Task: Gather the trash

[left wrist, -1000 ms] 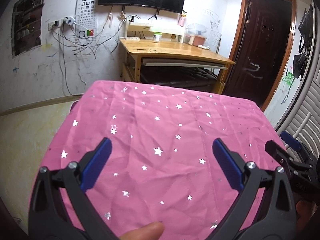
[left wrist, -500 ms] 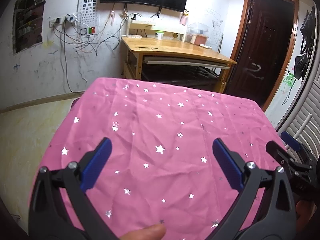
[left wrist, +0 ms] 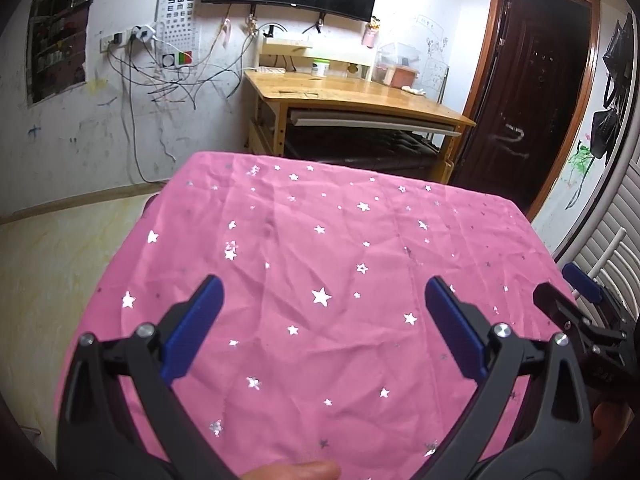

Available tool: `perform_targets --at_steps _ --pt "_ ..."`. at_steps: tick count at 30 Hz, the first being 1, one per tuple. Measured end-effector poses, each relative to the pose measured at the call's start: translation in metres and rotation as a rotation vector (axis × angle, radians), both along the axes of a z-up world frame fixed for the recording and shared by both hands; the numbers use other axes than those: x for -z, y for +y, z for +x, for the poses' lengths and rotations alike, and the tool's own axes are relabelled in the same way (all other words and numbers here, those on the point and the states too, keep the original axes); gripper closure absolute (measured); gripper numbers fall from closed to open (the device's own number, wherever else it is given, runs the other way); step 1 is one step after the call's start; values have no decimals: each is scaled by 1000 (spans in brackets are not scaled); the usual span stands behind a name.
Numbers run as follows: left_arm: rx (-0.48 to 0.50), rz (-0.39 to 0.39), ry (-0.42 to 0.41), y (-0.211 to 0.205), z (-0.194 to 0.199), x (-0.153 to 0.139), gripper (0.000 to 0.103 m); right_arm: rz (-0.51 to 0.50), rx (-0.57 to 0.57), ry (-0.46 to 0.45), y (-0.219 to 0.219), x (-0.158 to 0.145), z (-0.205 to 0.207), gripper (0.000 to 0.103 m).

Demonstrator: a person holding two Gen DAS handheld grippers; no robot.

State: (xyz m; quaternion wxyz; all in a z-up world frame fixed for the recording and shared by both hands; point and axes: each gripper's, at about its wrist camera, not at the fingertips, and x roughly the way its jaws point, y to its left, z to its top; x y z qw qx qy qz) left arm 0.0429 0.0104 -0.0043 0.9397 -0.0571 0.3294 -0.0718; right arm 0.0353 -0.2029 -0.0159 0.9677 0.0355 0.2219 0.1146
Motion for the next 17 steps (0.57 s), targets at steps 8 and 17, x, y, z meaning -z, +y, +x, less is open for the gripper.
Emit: perform_targets --at_steps 8,17 --pt "-7 1 2 1 -2 1 7 0 0 -1 0 0 -2 8" --pt "-1 7 2 1 -2 2 7 -1 -3 4 -1 0 -2 8"
